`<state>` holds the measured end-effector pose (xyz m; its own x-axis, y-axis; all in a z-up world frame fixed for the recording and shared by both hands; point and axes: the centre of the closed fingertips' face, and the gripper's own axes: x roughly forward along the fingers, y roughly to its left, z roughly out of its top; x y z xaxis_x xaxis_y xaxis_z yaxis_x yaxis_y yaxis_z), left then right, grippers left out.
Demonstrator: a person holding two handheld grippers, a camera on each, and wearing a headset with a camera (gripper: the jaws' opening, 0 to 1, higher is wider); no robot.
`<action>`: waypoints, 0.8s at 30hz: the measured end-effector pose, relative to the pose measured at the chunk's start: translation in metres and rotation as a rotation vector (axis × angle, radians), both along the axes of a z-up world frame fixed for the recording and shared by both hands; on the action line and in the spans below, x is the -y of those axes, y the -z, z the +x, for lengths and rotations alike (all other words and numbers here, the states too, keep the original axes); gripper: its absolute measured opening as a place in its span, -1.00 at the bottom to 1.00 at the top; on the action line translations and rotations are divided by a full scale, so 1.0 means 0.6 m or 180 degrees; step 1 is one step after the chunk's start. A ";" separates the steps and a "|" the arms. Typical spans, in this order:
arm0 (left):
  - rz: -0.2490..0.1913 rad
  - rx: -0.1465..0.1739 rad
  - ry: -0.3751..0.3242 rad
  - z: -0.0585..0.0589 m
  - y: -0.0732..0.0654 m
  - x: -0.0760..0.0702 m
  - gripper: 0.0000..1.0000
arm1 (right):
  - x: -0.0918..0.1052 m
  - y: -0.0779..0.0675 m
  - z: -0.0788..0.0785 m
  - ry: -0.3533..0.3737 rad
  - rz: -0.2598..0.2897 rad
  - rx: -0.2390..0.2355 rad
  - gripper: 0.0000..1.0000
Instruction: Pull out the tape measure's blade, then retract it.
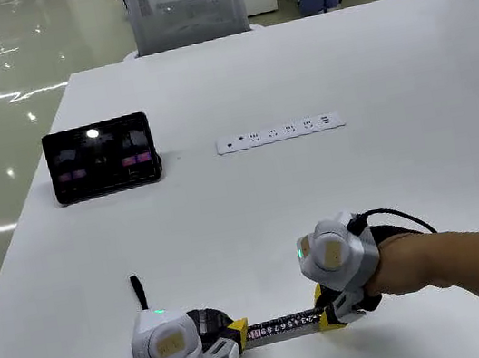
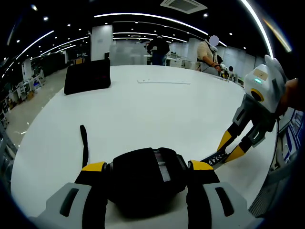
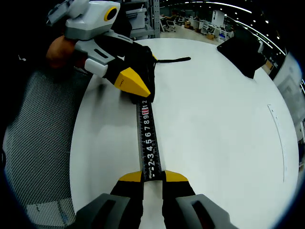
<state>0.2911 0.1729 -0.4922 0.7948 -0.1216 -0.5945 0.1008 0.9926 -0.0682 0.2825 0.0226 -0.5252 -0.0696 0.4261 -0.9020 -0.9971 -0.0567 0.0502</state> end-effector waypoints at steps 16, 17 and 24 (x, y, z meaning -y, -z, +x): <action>-0.0018 -0.0013 0.0010 0.001 -0.001 0.000 0.25 | -0.010 -0.002 0.000 0.0013 0.0049 0.0002 -0.79; -0.0020 -0.0009 0.0010 0.001 -0.001 0.000 0.25 | -0.011 -0.002 -0.001 0.0011 0.0043 -0.0001 -0.79; -0.0043 -0.0015 0.0013 0.000 -0.001 0.000 0.24 | -0.015 -0.001 -0.001 0.0010 0.0070 0.0005 -0.79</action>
